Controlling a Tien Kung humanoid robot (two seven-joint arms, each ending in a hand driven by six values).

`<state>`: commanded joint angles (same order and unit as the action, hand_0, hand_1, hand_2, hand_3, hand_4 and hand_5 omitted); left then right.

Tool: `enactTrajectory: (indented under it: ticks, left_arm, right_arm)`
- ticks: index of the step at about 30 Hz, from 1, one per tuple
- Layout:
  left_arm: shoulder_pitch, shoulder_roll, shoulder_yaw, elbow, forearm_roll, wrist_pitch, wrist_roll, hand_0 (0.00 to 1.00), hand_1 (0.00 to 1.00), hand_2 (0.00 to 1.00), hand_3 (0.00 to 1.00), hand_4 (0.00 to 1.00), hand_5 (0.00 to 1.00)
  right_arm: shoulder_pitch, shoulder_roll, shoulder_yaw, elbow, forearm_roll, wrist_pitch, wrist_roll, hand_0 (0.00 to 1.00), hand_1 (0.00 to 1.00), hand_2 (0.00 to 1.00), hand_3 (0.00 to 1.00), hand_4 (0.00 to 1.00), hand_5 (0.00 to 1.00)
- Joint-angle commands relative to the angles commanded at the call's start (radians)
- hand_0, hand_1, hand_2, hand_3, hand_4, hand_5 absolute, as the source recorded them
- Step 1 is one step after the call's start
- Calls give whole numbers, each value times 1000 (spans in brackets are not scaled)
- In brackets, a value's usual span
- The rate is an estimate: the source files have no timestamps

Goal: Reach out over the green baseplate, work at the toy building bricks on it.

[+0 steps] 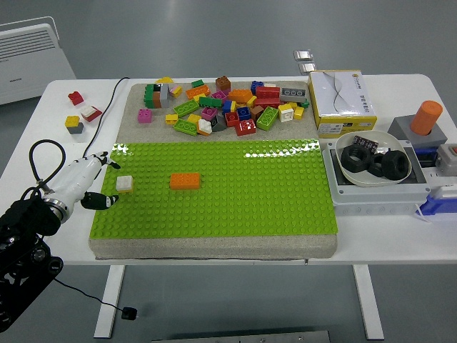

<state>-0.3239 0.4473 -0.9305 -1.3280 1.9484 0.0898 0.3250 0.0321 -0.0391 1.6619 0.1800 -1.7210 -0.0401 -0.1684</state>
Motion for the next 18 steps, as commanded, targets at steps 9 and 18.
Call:
enactTrajectory:
  ticks: [9, 18]
  left_arm:
    - [2, -20, -34, 31, 22, 20, -12, 998, 998, 998, 751, 766, 73]
    - [6, -41, -35, 18, 0, 4, -6, 998, 998, 998, 750, 764, 70]
  right_arm:
    - [5, 6, -12, 0, 7, -3, -3, 516, 729, 810, 799, 813, 890]
    - [4, 7, -12, 0, 4, -3, -3, 516, 729, 810, 799, 812, 893]
